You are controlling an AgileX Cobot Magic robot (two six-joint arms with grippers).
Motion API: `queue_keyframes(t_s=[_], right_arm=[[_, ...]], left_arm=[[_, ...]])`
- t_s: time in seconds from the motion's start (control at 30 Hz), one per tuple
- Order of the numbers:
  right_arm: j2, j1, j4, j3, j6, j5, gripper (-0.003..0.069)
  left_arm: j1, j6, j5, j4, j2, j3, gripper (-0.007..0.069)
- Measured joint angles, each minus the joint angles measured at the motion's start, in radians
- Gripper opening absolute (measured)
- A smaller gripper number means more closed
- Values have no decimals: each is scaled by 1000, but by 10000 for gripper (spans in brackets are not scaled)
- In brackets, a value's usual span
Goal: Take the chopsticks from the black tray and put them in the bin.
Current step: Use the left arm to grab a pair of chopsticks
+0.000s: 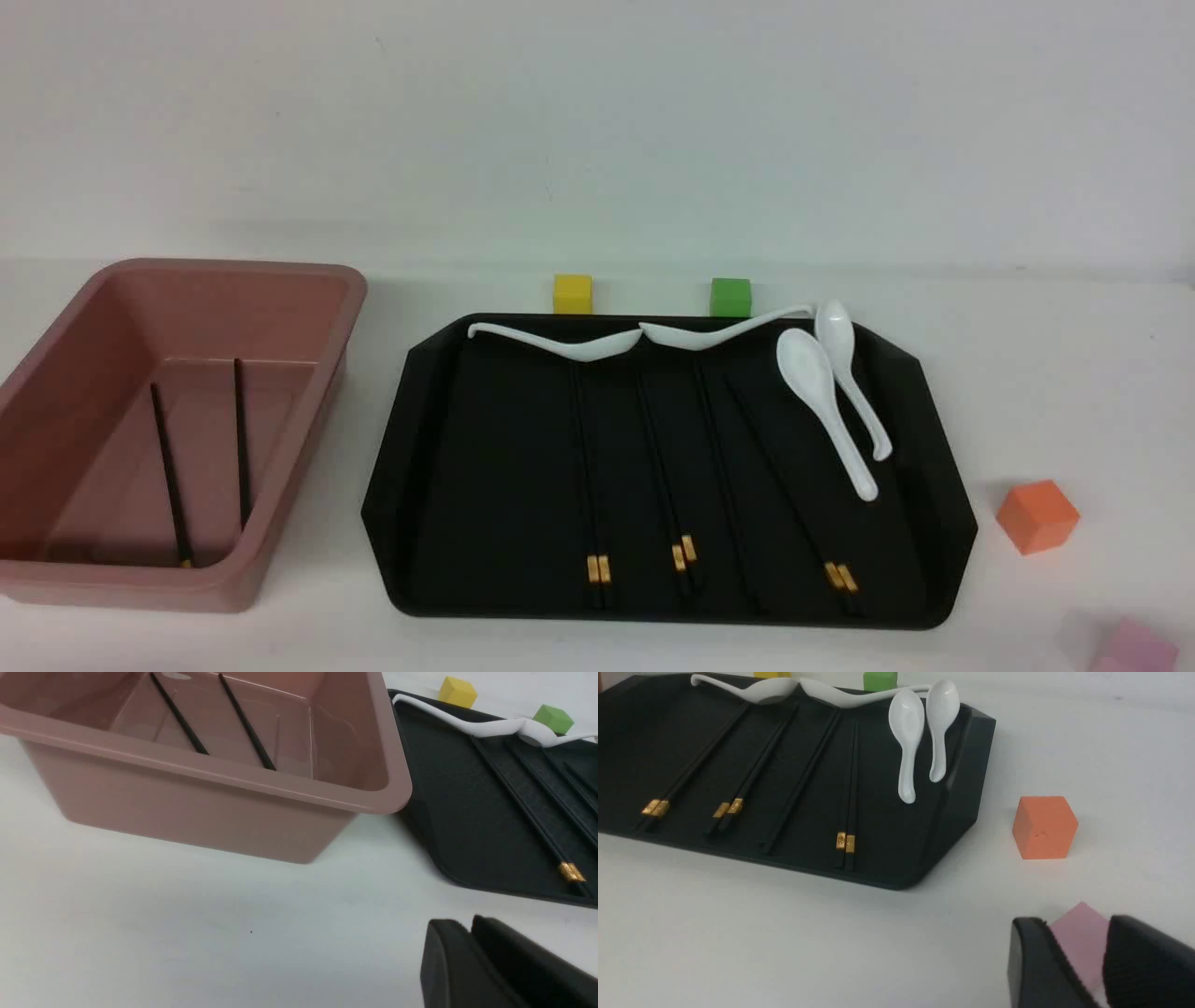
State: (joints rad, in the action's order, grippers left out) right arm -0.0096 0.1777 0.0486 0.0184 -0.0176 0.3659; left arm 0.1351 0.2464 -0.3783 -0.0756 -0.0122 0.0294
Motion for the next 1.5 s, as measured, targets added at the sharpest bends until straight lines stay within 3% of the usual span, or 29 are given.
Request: queue_keyframes(t_s=[1.17, 1.33, 1.5], right_arm=[[0, 0, 0, 0, 0, 0, 240], [0, 0, 0, 0, 0, 0, 240], [0, 0, 0, 0, 0, 0, 240]], left_arm=[[0, 3, 0, 34, 0, 0, 113], [0, 95, 1, -181, 0, 0, 113], [0, 319, 5, -644, 0, 0, 113]])
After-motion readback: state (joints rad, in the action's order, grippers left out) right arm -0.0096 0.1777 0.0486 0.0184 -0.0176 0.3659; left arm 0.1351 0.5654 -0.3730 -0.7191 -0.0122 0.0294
